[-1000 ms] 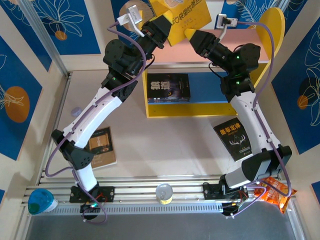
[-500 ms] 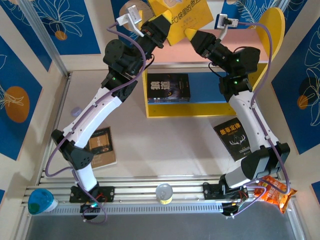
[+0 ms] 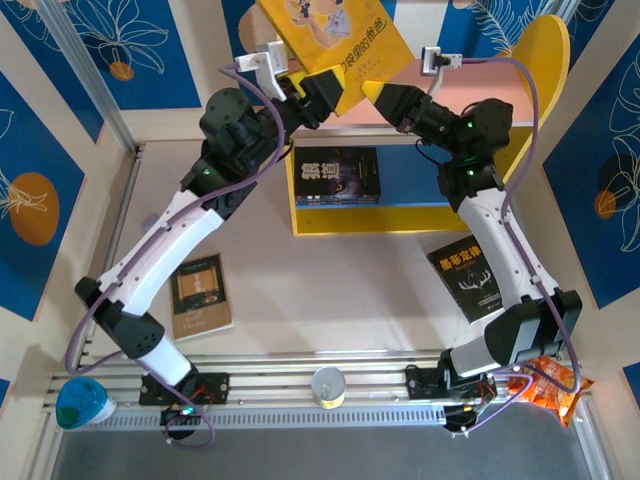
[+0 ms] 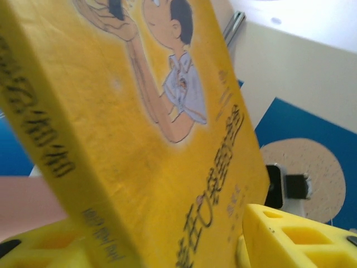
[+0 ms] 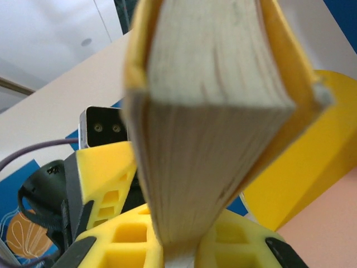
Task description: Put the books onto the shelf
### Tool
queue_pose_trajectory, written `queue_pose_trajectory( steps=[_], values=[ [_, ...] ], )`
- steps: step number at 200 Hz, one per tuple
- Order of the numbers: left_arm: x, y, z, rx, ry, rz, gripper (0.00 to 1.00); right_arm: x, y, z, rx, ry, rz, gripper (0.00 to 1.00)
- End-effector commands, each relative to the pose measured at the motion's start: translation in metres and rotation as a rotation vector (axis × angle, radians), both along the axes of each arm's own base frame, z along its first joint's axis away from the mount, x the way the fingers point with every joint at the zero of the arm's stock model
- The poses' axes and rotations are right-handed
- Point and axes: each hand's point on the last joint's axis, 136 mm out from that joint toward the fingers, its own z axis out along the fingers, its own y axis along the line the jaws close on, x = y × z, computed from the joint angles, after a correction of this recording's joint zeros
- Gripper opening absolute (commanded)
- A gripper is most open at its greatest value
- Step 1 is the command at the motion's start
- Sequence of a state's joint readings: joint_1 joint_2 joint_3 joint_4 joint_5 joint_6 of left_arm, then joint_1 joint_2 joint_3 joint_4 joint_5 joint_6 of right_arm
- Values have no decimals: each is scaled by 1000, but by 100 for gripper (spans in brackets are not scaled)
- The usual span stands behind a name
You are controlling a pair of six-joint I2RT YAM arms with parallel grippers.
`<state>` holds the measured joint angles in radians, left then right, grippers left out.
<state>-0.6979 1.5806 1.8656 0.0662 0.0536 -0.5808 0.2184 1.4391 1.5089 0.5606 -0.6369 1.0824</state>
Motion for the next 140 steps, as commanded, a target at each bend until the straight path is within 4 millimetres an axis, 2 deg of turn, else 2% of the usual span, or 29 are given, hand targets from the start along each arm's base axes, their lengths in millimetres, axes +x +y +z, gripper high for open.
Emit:
queue_pose_trajectory(
  steps=[1, 63, 99, 114, 140],
  values=[
    [-19, 19, -12, 113, 23, -9, 61, -37, -12, 26, -25, -191, -26, 0],
    [-60, 68, -70, 370, 185, -47, 65, -63, -16, -2, -179, -231, -16, 0],
    [-90, 80, -95, 472, 220, -159, 69, -72, -14, -23, -226, -214, -10, 0],
    [-93, 86, -106, 509, 238, -157, 70, -75, -10, -34, -245, -208, 14, 0],
    [-103, 87, -112, 512, 234, -227, 71, -76, -6, -48, -283, -189, 42, 0]
  ],
)
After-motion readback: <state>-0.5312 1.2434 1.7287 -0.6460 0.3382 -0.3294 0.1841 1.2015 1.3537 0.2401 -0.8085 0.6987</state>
